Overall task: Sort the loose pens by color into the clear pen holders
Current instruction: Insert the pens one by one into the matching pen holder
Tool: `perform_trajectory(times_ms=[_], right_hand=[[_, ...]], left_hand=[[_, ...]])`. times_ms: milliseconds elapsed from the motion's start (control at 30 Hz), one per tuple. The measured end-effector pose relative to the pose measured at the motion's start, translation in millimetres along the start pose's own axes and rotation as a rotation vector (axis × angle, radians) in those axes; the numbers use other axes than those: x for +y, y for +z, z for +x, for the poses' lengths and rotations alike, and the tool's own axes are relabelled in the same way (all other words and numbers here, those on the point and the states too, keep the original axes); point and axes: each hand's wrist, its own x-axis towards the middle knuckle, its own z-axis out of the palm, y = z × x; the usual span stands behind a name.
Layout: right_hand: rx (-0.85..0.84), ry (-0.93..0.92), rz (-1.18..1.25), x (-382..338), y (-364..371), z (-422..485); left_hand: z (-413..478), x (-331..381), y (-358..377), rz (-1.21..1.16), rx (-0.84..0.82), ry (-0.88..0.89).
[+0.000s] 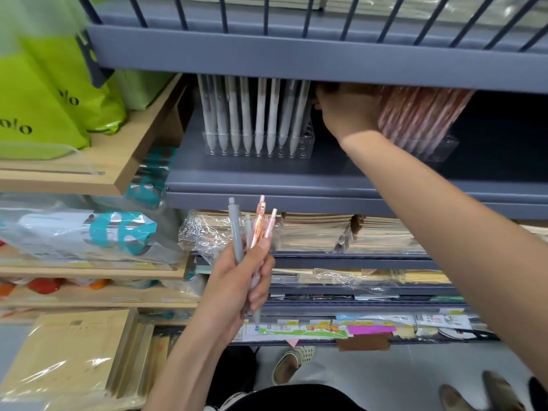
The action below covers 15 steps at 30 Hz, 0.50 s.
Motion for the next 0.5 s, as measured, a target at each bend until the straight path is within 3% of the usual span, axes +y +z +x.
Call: perform_trajectory(times_ms=[200, 400, 500], right_hand=[[-0.002, 0.033, 0.031, 4, 0, 3], [0.018, 0.014, 0.222, 7, -4, -7], [0.056, -0.023, 0.430, 10, -12, -36]], left_hand=[[1, 1, -1, 0.013, -0.020, 0.034], [2, -1, 4, -0.085, -0.010, -0.003], [4, -2, 6, -0.125, 0.006, 0.000]])
